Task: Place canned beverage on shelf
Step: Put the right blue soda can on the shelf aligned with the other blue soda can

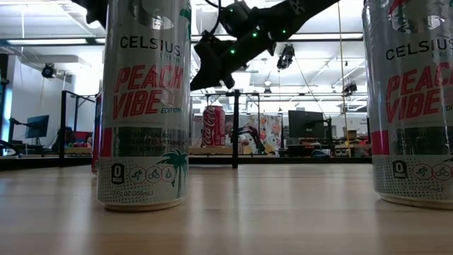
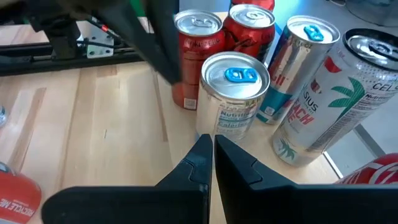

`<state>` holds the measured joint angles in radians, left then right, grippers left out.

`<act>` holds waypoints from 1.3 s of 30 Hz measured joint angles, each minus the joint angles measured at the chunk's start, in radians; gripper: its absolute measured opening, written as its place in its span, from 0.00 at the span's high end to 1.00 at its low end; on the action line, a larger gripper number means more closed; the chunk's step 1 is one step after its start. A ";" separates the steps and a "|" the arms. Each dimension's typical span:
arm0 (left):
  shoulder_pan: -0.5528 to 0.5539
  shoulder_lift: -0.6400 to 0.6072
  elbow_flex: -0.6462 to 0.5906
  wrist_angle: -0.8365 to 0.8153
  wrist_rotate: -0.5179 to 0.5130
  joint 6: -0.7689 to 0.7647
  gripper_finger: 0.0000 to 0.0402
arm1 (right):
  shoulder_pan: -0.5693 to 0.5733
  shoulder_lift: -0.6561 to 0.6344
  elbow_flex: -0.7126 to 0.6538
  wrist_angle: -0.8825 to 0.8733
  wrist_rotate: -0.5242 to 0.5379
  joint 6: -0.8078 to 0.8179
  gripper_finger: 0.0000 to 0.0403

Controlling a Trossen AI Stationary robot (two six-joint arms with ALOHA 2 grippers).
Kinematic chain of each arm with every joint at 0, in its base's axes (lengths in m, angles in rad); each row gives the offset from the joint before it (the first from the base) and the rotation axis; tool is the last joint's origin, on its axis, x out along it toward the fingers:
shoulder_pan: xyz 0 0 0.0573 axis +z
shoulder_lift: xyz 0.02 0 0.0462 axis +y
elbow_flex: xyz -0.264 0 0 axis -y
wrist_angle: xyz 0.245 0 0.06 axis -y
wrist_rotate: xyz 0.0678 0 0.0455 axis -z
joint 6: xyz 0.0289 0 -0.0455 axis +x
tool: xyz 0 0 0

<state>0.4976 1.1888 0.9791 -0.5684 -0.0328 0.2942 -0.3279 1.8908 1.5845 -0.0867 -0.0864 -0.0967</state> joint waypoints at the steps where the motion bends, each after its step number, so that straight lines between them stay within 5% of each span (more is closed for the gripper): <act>1: 0.000 0.005 0.000 0.008 -0.026 0.000 1.00 | 0.000 0.000 0.000 0.002 0.000 0.000 0.98; 13: 0.000 0.009 0.008 0.060 -0.107 -0.001 1.00 | 0.000 0.020 0.000 0.087 -0.001 0.012 0.98; 18: 0.012 -0.013 0.013 0.057 -0.304 0.079 1.00 | 0.000 0.064 -0.001 0.167 -0.002 0.041 0.98; 39: 0.053 0.060 0.008 0.034 -0.213 0.058 1.00 | -0.001 0.123 -0.001 0.254 0.008 0.060 0.98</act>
<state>0.5504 1.2488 0.9867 -0.5347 -0.2455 0.3523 -0.3286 2.0140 1.5837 0.1671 -0.0784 -0.0364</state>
